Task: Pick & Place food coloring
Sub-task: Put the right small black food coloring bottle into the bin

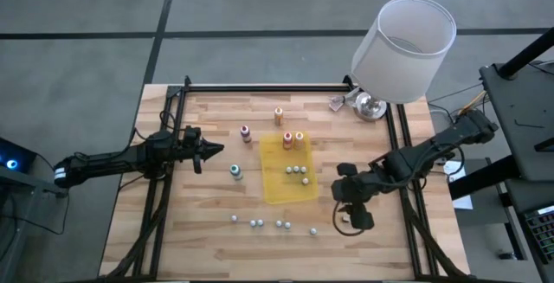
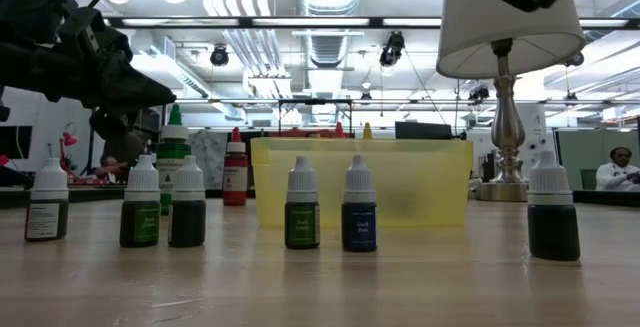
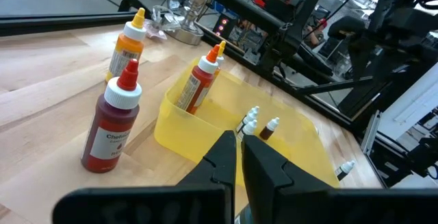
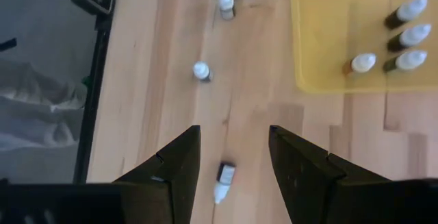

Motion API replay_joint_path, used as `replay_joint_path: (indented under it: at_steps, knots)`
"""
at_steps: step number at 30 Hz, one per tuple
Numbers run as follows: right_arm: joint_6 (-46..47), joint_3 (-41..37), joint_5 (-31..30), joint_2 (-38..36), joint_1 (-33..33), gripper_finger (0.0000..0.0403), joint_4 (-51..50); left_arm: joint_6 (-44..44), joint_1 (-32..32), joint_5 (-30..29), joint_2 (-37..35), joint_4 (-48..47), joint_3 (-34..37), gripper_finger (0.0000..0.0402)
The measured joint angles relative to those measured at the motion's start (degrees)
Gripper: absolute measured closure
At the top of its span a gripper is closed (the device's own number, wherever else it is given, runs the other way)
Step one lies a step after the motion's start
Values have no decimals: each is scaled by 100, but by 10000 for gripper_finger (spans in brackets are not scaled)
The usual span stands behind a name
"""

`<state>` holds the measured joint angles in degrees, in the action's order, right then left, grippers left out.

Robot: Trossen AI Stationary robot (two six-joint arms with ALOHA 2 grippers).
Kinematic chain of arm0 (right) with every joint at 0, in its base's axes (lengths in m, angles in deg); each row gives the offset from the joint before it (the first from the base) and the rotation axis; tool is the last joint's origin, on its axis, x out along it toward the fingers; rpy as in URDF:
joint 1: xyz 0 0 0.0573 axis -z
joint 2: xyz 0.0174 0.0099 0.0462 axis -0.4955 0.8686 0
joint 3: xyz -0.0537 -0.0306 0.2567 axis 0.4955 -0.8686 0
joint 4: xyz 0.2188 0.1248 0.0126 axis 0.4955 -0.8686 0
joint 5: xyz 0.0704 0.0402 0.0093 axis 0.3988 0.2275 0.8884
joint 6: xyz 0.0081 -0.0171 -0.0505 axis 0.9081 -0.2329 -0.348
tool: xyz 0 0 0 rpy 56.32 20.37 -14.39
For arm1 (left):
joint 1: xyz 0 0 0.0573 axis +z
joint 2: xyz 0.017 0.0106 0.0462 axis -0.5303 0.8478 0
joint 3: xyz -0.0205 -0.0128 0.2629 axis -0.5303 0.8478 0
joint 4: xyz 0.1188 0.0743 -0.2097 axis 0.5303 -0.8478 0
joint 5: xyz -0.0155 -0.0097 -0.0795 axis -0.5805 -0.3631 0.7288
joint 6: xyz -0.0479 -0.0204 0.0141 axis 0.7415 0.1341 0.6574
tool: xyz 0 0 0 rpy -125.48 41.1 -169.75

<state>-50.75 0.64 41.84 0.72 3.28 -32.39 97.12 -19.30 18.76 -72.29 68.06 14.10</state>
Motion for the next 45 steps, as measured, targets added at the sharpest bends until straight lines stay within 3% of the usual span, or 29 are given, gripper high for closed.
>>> replay_joint_path:
  at_steps: [7,18,36,45]
  knots:
    - [563,-304,-101,-117,-212,238,86,0,0,2,0,0,0,401]
    - [540,-160,-111,13,-347,238,478,0,-2,2,0,0,0,401]
    - [-456,1404,-50,1686,-346,239,415,0,-1,1,13,4,0,401]
    - [-456,1624,26,2437,-345,239,400,0,-1,2,13,2,0,401]
